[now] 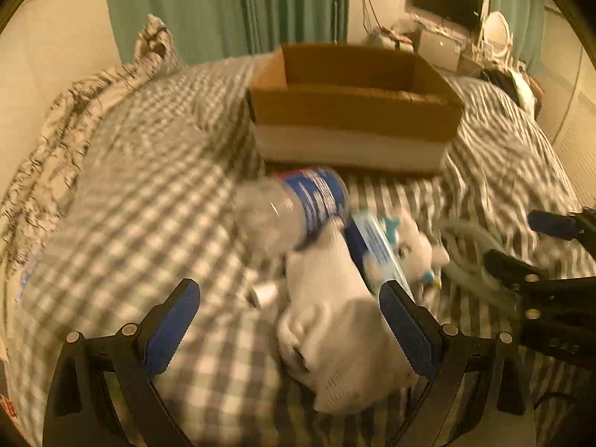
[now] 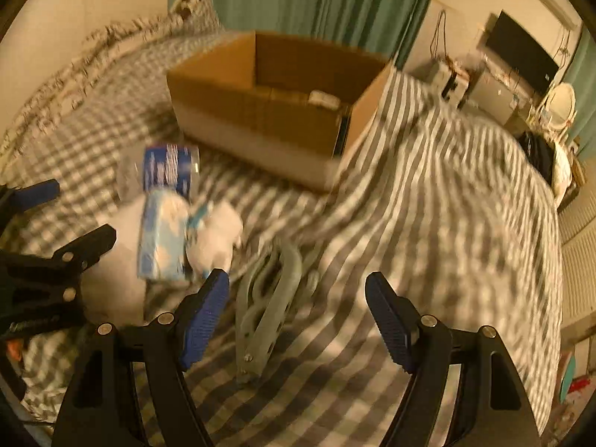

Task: Organize objects
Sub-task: 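Grasp the light blue plastic clip with the right tool, then grasp the white glove with the left tool while the right tool carries the clip to the box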

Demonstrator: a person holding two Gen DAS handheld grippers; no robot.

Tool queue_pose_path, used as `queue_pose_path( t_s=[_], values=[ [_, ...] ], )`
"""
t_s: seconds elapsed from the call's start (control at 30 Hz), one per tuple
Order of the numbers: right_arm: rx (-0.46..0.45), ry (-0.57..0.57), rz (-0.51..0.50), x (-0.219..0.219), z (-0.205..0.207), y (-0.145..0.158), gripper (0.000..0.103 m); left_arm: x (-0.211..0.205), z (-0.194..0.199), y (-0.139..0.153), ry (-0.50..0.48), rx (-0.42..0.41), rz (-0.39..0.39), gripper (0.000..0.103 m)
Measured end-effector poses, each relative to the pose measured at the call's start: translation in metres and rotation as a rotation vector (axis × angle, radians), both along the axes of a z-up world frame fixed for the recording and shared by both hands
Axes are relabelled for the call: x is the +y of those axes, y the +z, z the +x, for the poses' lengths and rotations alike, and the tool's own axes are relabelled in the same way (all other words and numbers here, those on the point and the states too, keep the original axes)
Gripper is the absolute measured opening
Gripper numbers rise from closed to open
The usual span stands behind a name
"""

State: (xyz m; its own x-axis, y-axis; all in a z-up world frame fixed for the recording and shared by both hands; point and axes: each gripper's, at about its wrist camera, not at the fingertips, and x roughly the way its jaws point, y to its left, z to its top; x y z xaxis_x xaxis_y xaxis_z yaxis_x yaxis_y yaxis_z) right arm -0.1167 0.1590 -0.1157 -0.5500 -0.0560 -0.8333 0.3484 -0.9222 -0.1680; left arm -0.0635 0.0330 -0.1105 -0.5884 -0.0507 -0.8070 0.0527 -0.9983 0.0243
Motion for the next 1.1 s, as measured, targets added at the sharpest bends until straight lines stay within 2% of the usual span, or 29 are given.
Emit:
queue_pose_path(
  t_s=[0.2,0.3,0.47,0.6,0.7,0.77,0.93,1.1],
  values=[
    [-0.091,0.0,0.039,-0.009,-0.003,-0.038,0.075,0.013,0.0,-0.018,-0.055,-0.047,0.002,0.099],
    [-0.096,0.005,0.051,-0.013,-0.002,-0.043,0.066,0.011,0.0,-0.024,-0.054,-0.045,0.016,0.1],
    [-0.083,0.002,0.035,-0.013,0.002,-0.041,0.04,0.014,0.002,-0.027,-0.078,-0.043,0.004,0.098],
    [-0.053,0.01,0.017,-0.013,0.008,-0.035,0.03,0.018,0.006,-0.029,-0.133,-0.064,0.05,0.074],
    [-0.034,0.019,-0.009,-0.014,0.013,-0.029,0.024,0.023,0.009,-0.028,-0.152,-0.064,0.017,0.068],
    [-0.032,0.024,-0.033,-0.014,0.016,-0.026,0.012,0.021,0.011,-0.024,-0.15,-0.057,0.022,0.063],
    [-0.021,0.023,-0.073,-0.011,0.022,-0.016,0.011,0.011,0.017,-0.014,-0.143,-0.047,0.067,0.053],
    [0.017,0.026,-0.097,-0.009,0.031,-0.002,0.011,0.01,0.021,0.0,-0.145,-0.026,0.089,0.05]
  ],
)
